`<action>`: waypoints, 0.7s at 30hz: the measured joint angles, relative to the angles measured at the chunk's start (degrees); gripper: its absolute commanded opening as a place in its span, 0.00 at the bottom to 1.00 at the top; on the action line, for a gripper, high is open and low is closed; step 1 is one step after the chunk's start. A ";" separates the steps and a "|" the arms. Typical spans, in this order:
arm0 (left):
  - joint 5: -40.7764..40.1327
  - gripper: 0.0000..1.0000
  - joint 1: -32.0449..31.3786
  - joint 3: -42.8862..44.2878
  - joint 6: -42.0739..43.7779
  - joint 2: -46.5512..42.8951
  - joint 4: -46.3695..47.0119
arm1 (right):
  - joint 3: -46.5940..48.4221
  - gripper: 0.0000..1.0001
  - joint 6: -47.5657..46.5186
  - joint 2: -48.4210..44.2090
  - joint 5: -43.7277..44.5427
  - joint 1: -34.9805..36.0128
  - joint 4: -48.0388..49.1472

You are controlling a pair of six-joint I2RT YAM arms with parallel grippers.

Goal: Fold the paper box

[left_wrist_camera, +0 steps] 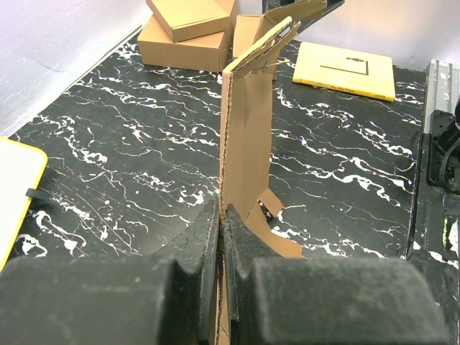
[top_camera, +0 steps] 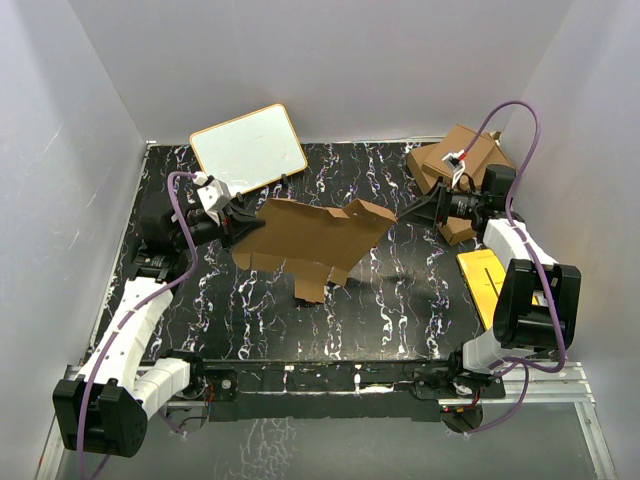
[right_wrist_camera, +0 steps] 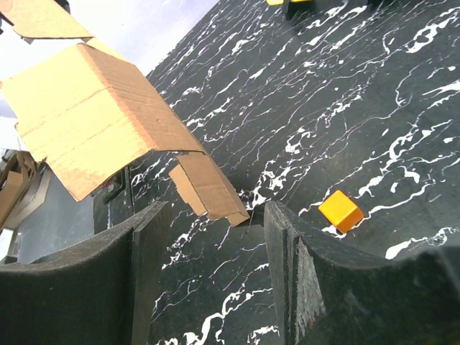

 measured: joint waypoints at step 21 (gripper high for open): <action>1.25 0.00 0.00 -0.02 -1.29 0.13 0.66 | 3.98 0.42 -1.92 5.18 2.23 2.08 -3.56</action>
